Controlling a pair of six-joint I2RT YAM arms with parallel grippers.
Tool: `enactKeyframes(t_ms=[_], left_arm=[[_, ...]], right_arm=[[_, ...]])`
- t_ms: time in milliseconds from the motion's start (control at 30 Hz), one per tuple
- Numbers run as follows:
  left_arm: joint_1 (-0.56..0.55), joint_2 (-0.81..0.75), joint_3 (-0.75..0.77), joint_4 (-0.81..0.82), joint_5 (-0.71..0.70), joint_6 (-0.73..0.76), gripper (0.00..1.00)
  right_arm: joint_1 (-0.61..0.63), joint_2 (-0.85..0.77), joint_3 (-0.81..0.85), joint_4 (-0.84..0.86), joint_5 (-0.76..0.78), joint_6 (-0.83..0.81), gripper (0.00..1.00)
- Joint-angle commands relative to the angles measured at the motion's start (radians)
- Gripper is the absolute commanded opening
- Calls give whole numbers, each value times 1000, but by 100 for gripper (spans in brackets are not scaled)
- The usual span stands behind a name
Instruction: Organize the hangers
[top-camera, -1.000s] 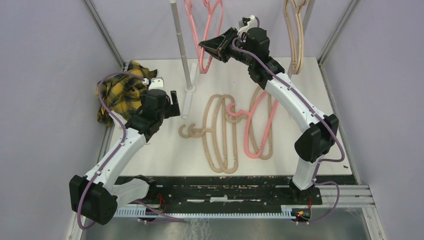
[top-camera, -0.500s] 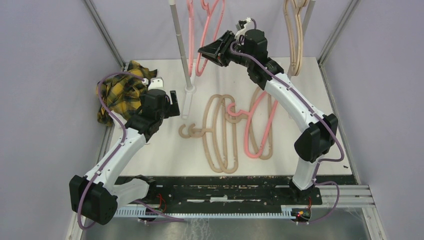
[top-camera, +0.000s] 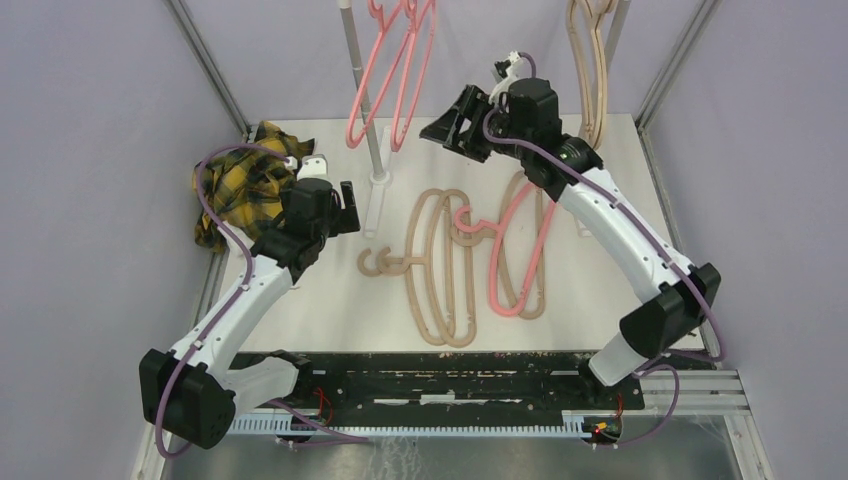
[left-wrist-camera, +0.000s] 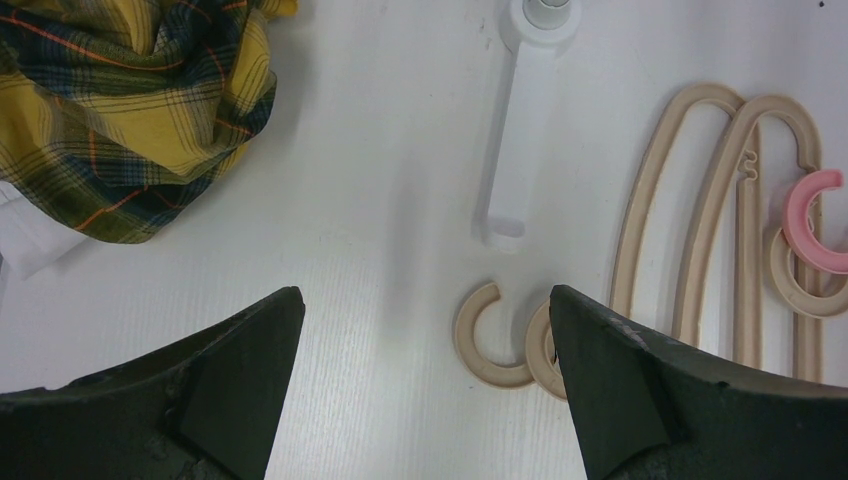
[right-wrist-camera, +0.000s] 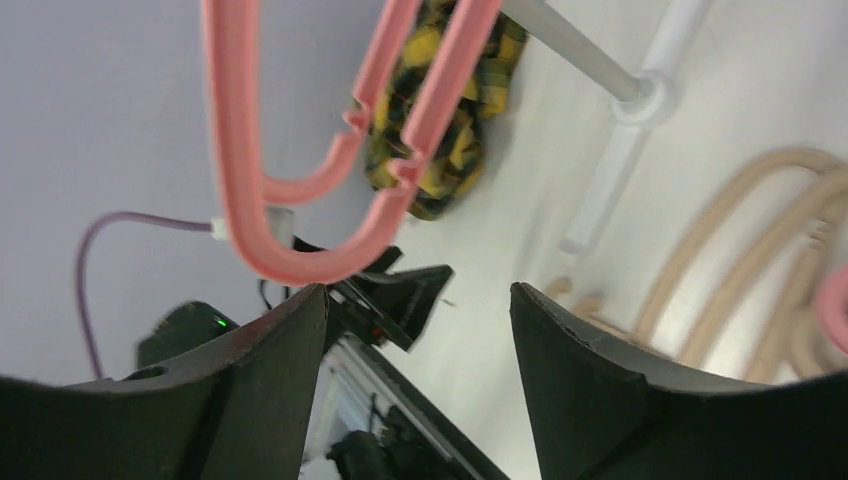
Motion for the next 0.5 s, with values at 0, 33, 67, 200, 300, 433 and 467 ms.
enactKeyframes(t_ms=[0,33,67,200,300,433,467], left_arm=[[6,12,31,20,9,28,99],[6,14,33,19,10,28,99],[6,16,34,19,9,27,99],[7,30,38,19,15,27,99],[6,42,39,23,23,25,99],[6,59,45,23,41,20,99],[7,59,45,23,44,20,99]], right_arm=[[6,-96,-131,-171,93,-232,76],[10,-119,-190,-199,124,-270,75],[14,-142,-250,-223,161,-307,75],[40,-233,-527,-264,296,-383,74],[81,-261,-671,-277,387,-397,73],[121,-258,-739,-259,497,-377,70],[126,-252,-748,-247,518,-369,69]])
